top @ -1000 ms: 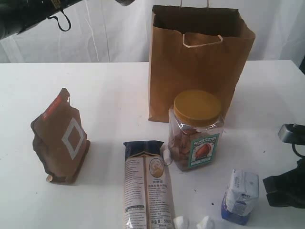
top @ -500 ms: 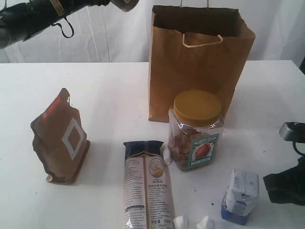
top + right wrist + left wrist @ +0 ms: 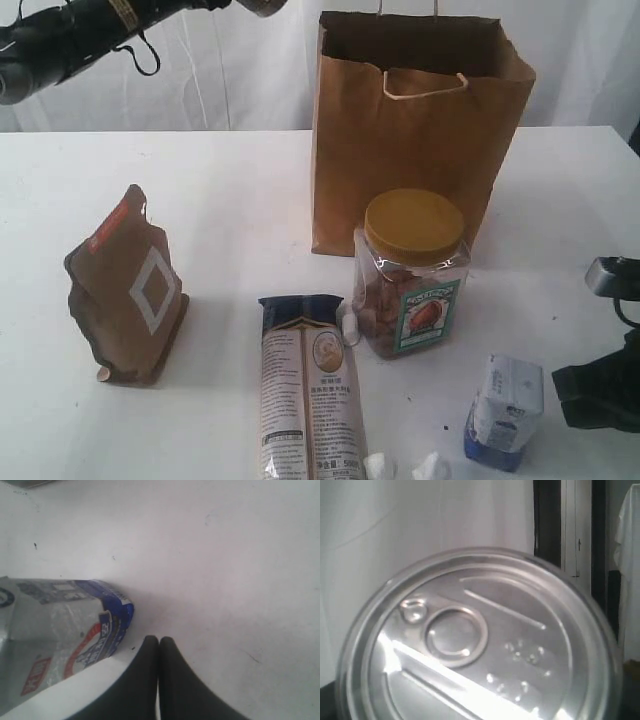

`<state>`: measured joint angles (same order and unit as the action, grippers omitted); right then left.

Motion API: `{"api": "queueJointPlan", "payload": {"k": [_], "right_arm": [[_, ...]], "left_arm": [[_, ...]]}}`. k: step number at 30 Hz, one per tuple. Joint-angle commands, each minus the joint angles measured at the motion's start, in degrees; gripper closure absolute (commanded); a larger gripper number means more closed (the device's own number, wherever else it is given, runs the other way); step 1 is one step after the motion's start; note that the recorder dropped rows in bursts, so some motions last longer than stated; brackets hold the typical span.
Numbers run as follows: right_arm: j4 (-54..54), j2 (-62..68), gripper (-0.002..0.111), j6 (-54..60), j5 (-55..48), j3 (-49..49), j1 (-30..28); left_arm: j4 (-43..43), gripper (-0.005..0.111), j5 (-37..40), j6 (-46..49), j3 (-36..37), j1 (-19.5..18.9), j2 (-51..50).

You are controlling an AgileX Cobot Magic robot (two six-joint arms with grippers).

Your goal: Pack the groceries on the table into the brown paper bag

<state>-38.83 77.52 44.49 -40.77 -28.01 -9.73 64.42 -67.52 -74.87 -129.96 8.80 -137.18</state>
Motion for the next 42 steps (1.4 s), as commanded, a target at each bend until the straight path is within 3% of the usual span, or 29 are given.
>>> {"api": "queueJointPlan", "payload": {"k": [1,7,20,33,36,42], "right_arm": [[-0.14,-0.11,0.108,0.29,0.3,0.19,0.05],[-0.14,-0.11,0.108,0.29,0.68,0.19,0.05],[-0.14,-0.11,0.108,0.29,0.94,0.19,0.05],[-0.14,-0.11,0.108,0.41,2.28,0.19,0.05],[-0.14,-0.11,0.108,0.41,2.28,0.19,0.05],[-0.14,-0.11,0.108,0.41,3.78,0.19,0.05]], "left_arm": [[-2.28,0.107,-2.44,-2.65,-2.78,1.84,1.51],[-3.1,0.107,-2.44,-3.31,-2.78,1.95,0.11],[-2.59,0.107,-2.44,-1.08,-2.78,5.9,-3.23],[-3.25,0.107,-2.44,-2.04,-2.78,6.15,-3.23],[-1.33,0.107,-2.44,-1.2,-2.78,4.3,-3.23],[-1.8,0.107,-2.44,-8.44,-2.78,-4.21,-0.93]]}}
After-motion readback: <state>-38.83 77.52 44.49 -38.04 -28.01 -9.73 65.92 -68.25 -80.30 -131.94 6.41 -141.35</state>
